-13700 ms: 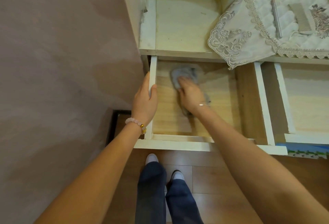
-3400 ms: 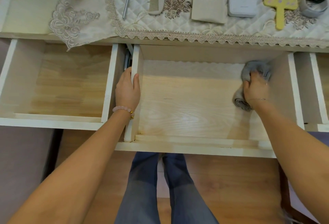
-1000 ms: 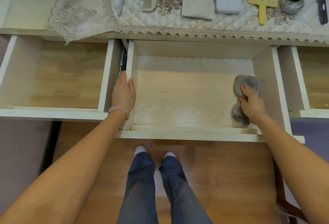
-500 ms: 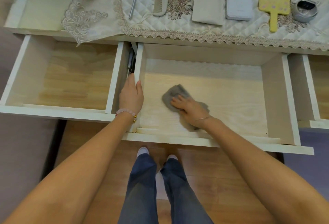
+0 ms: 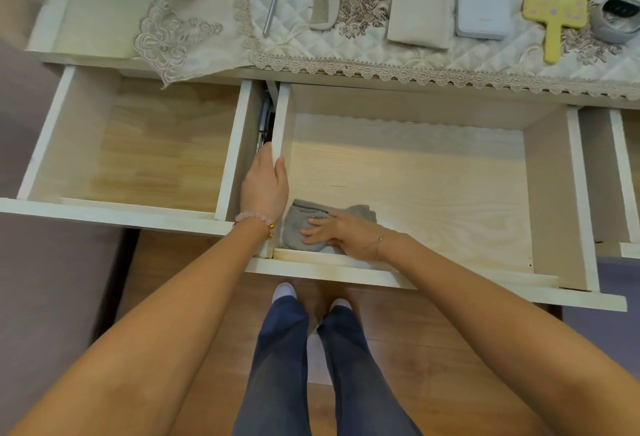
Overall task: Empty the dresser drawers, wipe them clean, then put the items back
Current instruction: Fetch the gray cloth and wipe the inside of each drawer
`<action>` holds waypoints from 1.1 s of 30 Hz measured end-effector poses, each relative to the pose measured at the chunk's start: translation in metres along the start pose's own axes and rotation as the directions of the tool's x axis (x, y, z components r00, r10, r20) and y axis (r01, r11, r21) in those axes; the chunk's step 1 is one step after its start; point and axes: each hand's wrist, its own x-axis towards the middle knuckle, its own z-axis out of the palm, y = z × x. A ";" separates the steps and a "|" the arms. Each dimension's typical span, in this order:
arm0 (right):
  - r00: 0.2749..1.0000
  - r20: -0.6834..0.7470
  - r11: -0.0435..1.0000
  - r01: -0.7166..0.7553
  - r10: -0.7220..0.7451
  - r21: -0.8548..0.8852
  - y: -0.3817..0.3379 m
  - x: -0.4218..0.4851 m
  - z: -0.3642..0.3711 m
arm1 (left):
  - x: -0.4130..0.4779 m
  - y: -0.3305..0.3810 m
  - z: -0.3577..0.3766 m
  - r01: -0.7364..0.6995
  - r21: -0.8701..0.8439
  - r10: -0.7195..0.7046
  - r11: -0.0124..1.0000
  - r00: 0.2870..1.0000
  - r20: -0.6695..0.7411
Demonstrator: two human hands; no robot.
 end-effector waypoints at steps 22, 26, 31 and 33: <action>0.711 -0.129 0.687 -0.592 0.692 0.422 0.110 -0.230 -0.056 | 0.001 -0.005 0.005 0.029 0.016 -0.029 0.999 1.000 0.005; 0.763 -0.138 0.752 -0.559 0.632 0.349 0.099 -0.225 -0.047 | 0.001 -0.004 0.006 0.023 0.017 -0.023 1.000 1.000 -0.009; 0.840 -0.122 0.817 -0.465 0.529 0.341 0.060 -0.177 -0.036 | 0.000 -0.002 0.006 0.014 0.026 -0.013 1.000 1.000 -0.025; 0.882 -0.084 0.853 -0.418 0.463 0.313 0.041 -0.149 -0.027 | 0.000 -0.002 0.005 0.008 0.034 -0.007 0.999 1.000 -0.030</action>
